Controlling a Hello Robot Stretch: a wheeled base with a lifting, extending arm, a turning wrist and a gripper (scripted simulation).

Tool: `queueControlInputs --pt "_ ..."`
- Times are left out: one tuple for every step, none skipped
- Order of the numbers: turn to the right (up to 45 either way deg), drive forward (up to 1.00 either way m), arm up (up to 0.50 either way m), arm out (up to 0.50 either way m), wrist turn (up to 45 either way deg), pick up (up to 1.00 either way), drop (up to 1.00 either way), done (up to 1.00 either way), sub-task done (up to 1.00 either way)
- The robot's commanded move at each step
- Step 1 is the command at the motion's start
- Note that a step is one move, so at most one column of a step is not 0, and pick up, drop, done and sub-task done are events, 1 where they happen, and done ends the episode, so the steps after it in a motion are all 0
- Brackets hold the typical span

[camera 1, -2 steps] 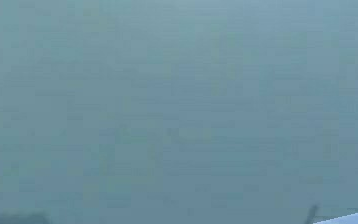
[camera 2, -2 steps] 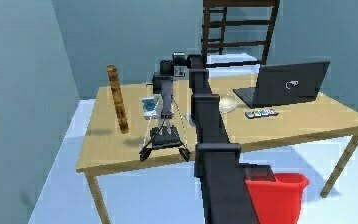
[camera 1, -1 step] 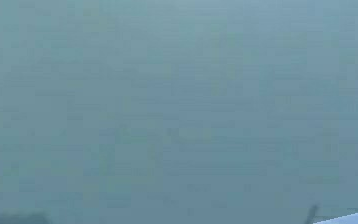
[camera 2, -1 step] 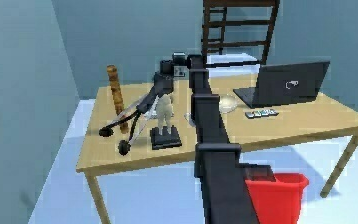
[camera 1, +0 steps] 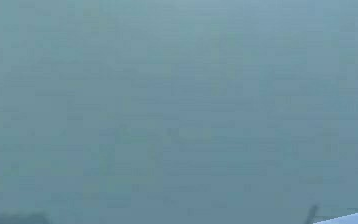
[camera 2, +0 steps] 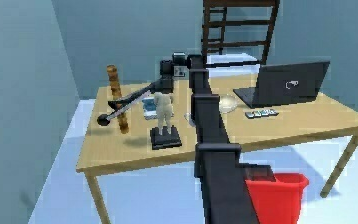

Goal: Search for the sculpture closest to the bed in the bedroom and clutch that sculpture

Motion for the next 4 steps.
queueControlInputs --pt "0.0 0.00 0.00 0.00 45.0 0.00 0.00 0.00 0.00" --pt "0.0 0.00 0.00 0.00 15.0 0.00 0.00 0.00 0.00" --pt "0.0 0.00 -0.30 0.00 0.0 0.00 0.00 0.00 0.00" --pt "0.0 0.00 0.00 0.00 0.0 1.00 0.00 0.00 0.00"
